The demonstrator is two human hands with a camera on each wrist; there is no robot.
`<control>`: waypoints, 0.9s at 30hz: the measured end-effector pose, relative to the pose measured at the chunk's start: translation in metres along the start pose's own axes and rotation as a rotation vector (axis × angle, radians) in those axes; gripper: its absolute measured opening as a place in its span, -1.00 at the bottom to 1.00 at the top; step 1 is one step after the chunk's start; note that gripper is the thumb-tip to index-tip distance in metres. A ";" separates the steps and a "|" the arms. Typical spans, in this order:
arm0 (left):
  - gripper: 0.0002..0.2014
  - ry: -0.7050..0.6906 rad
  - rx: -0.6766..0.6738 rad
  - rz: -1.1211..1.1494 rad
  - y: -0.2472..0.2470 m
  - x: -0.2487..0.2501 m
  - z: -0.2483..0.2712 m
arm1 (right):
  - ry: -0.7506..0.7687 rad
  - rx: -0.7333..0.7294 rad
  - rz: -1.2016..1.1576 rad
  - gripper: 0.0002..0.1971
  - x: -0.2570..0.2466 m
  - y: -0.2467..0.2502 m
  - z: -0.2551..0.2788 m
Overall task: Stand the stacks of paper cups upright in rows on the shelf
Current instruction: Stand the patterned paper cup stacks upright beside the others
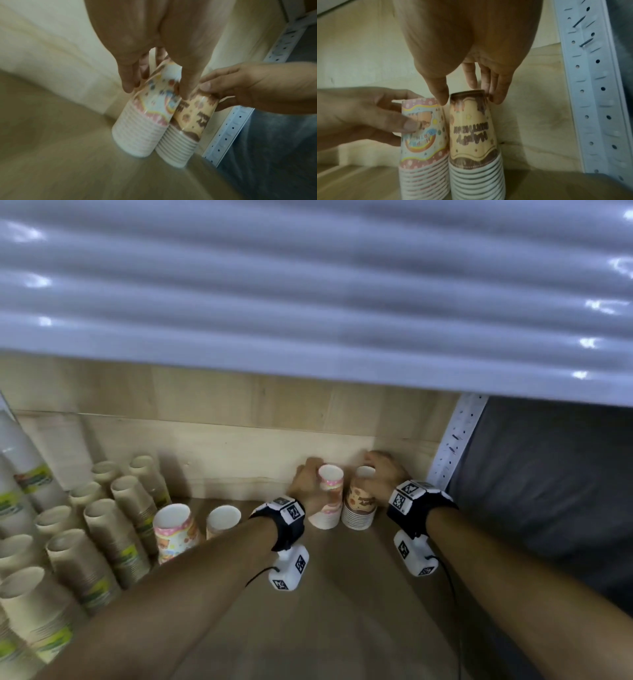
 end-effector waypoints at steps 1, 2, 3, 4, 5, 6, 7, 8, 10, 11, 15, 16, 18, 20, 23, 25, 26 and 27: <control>-0.12 -0.010 -0.009 -0.009 0.005 0.011 0.000 | -0.009 -0.001 -0.035 -0.27 -0.002 0.005 0.001; -0.09 -0.020 -0.022 -0.019 0.011 0.022 0.000 | -0.004 -0.001 -0.058 -0.26 -0.005 0.011 0.003; -0.10 -0.021 -0.026 -0.036 0.016 0.033 0.001 | -0.002 -0.005 -0.046 -0.28 -0.008 0.015 0.003; -0.12 -0.014 -0.027 -0.058 0.020 0.041 0.000 | 0.000 -0.006 -0.034 -0.31 -0.011 0.019 0.005; -0.16 0.010 -0.029 -0.084 0.023 0.047 -0.001 | -0.004 -0.003 -0.001 -0.33 -0.012 0.022 0.005; -0.18 0.030 -0.037 -0.117 0.025 0.052 -0.003 | -0.007 -0.008 0.022 -0.34 -0.015 0.025 0.010; -0.18 0.052 -0.050 -0.159 0.025 0.056 -0.004 | -0.008 -0.013 0.041 -0.37 -0.016 0.028 0.012; -0.18 0.070 -0.061 -0.206 0.025 0.058 -0.004 | -0.005 -0.021 0.047 -0.44 -0.017 0.029 0.016; -0.18 0.103 -0.088 -0.285 0.022 0.058 -0.005 | 0.010 -0.056 0.021 -0.61 -0.019 0.026 0.020; -0.19 0.121 -0.110 -0.316 0.019 0.057 -0.005 | 0.017 -0.071 0.023 -0.72 -0.021 0.023 0.022; -0.26 0.149 -0.167 -0.392 0.013 0.056 -0.005 | 0.025 -0.069 -0.007 -0.74 -0.018 0.015 0.019; -0.30 0.146 -0.168 -0.400 0.013 0.056 -0.005 | 0.029 -0.077 -0.009 -0.76 -0.017 0.014 0.018; -0.37 0.140 -0.168 -0.421 0.013 0.055 -0.006 | 0.011 -0.076 -0.018 -0.68 -0.015 0.012 0.018; -0.43 0.130 -0.167 -0.440 0.014 0.054 -0.007 | -0.006 -0.070 -0.017 -0.62 -0.013 0.010 0.015; -0.48 0.117 -0.177 -0.451 0.014 0.055 -0.007 | -0.025 -0.063 -0.024 -0.69 -0.011 0.011 0.015; -0.52 0.109 -0.185 -0.463 0.014 0.058 -0.007 | -0.034 -0.049 -0.019 -0.74 -0.011 0.012 0.017; -0.54 0.103 -0.188 -0.471 0.015 0.058 -0.007 | -0.033 -0.051 -0.019 -0.75 -0.011 0.011 0.017; -0.55 0.095 -0.190 -0.478 0.015 0.059 -0.007 | -0.038 -0.043 -0.010 -0.74 -0.011 0.010 0.017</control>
Point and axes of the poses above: each hand's wrist, its own z-axis away from the middle knuckle, its own y-axis out of the back of the hand, x = y × z, the point moved 6 cm from there along -z, towards the middle knuckle, and after that the axes turned 12 degrees about -x, right-handed, at the moved point
